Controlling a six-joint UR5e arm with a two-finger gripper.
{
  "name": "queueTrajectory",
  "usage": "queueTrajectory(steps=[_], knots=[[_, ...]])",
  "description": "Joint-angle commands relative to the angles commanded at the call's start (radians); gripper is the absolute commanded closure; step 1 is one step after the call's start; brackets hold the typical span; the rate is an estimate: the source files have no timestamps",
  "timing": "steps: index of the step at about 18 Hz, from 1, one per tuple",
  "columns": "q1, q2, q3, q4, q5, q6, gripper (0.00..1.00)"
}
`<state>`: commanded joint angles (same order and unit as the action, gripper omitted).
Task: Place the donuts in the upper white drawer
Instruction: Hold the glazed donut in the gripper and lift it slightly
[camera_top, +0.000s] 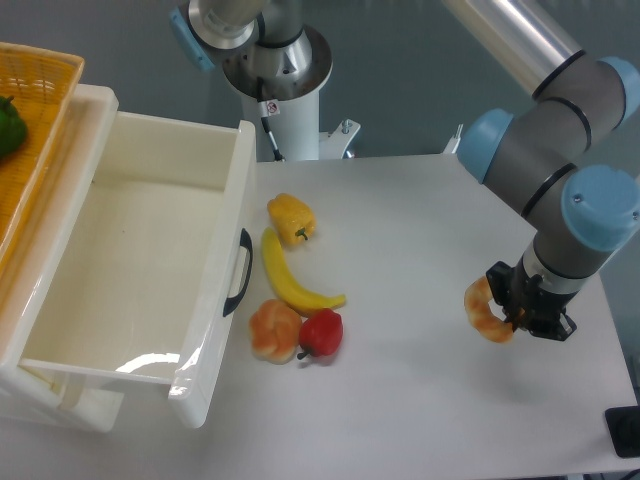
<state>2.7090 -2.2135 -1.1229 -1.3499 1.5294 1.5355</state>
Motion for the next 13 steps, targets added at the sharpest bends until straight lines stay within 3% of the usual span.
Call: queueTrajectory(steps=[9,13], knots=[[-0.012,0.005,0.000,-0.003,0.002,-0.017,1.00],[-0.023,0.055,-0.037,-0.006,-0.009,-0.067,1.00]])
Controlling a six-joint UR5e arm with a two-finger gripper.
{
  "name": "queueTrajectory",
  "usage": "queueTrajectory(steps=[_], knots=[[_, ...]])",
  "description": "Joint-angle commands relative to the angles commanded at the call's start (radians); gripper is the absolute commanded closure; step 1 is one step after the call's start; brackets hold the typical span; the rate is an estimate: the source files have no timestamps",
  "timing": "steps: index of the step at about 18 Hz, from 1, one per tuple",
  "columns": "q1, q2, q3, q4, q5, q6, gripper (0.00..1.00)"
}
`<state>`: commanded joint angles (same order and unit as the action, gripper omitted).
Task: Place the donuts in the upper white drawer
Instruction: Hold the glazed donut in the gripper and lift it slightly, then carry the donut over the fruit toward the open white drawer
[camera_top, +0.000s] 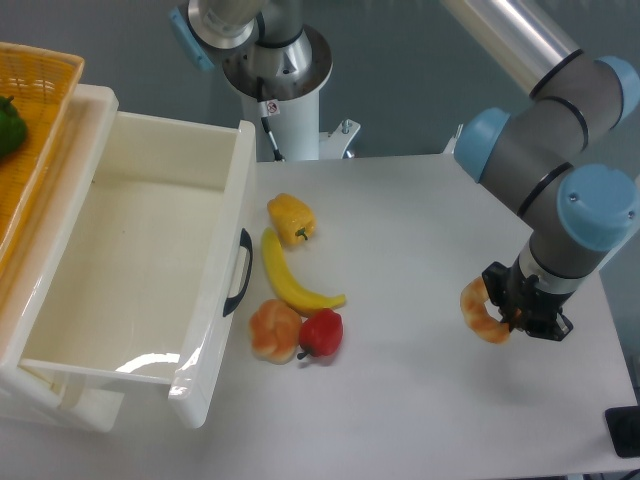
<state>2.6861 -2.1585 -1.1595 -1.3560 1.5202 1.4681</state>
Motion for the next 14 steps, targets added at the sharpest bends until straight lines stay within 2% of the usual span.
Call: queueTrajectory(steps=[5,11,14], knots=[[-0.044,0.100,-0.069,-0.006,-0.051,-0.109,1.00],[-0.095,0.175,-0.100,-0.077,-0.121,-0.196,1.00],[-0.113,0.226,-0.109,-0.141,-0.195,-0.204,1.00]])
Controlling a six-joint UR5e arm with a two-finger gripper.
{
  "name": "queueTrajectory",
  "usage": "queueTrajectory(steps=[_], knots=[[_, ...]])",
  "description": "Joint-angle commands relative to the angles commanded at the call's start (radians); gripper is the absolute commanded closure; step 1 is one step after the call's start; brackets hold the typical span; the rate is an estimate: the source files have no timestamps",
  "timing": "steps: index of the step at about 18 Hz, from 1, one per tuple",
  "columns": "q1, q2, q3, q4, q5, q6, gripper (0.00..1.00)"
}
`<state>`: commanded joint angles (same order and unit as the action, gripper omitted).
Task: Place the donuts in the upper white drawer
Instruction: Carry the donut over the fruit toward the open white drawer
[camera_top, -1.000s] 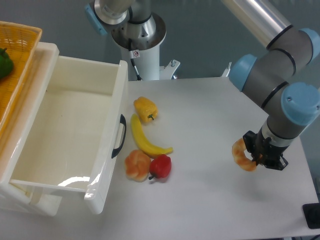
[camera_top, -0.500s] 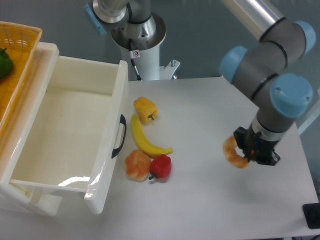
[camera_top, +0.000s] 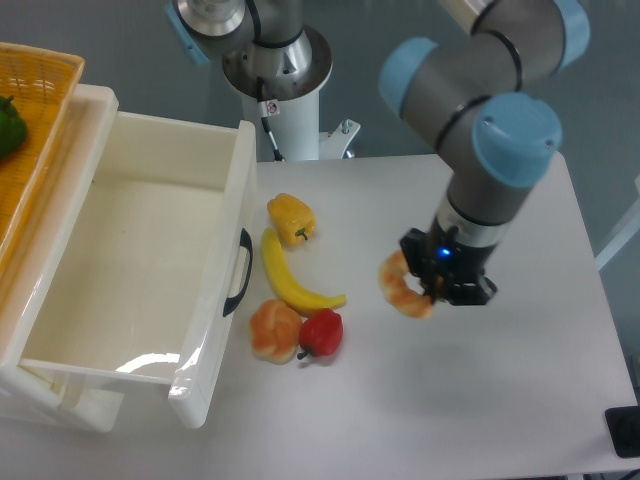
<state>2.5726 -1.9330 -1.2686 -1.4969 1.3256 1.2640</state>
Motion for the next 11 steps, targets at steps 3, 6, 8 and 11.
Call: queueTrajectory(steps=[3,6,8,11], knots=[[-0.022,0.052,-0.003,-0.046,-0.090,-0.033,1.00],[-0.069,0.088,-0.003,-0.060,-0.129,-0.095,1.00],[-0.123,0.103,-0.006,-0.059,-0.131,-0.162,1.00],[-0.196,0.114,-0.008,-0.054,-0.137,-0.244,1.00]])
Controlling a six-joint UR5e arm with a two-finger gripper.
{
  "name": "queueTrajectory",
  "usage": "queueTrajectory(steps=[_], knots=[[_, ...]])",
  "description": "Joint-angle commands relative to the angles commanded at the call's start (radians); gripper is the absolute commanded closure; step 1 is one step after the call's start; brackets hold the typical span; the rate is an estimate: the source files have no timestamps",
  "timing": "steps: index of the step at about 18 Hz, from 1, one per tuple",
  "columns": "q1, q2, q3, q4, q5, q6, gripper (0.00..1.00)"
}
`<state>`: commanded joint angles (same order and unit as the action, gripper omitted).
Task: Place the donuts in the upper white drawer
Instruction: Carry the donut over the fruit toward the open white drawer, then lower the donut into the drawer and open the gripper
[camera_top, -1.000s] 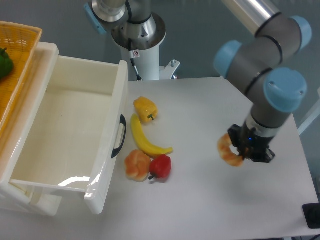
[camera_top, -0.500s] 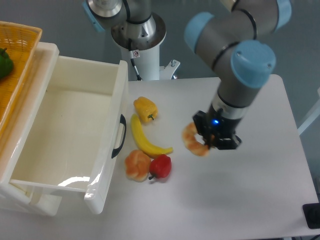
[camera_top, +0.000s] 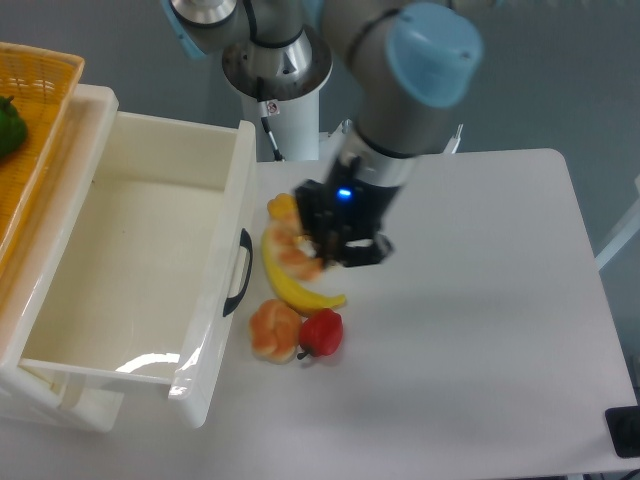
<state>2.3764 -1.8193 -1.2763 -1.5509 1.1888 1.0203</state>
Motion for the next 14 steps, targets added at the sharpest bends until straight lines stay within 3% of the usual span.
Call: queueTrajectory(steps=[6,9,10,11,12,14], knots=[[-0.101,0.044,-0.060,0.006,-0.005,-0.031,1.00],[-0.135,0.046,-0.064,0.006,-0.006,-0.031,0.91],[-0.152,0.046,-0.071,0.006,-0.005,-0.031,0.83],[-0.157,0.045,-0.075,0.017,-0.003,-0.020,0.37],[-0.157,0.045,-0.077,0.037,-0.002,-0.023,0.00],[-0.157,0.045,-0.078,0.046,0.002,-0.028,0.00]])
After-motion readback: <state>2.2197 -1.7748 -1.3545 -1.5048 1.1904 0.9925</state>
